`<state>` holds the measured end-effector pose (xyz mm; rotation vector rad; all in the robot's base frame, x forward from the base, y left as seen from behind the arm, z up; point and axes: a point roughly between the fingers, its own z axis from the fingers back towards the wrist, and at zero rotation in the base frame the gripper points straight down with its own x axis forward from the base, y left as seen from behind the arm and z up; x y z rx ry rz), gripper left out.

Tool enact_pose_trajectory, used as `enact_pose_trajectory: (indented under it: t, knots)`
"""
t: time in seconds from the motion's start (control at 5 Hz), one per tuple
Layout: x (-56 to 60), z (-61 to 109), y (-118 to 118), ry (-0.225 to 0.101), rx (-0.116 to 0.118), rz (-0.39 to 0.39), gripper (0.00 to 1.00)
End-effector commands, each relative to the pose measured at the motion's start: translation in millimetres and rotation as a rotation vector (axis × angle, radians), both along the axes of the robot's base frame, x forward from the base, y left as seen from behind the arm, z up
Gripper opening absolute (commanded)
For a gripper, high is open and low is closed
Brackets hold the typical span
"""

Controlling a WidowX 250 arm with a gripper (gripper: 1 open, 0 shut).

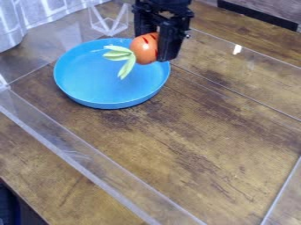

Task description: Remove the carrot from inside the blue tray and put it on the table

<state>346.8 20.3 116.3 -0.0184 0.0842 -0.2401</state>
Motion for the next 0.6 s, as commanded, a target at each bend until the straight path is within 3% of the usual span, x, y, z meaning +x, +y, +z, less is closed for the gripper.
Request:
enact_pose_trajectory:
  t: [0.0, 0.4]
  knots:
    - [4.5, 44.8, -11.1, -0.135, 0.011, -0.021, 0.0]
    - [6.3, 48.2, -20.9, -0.145, 0.013, -0.042, 0.0]
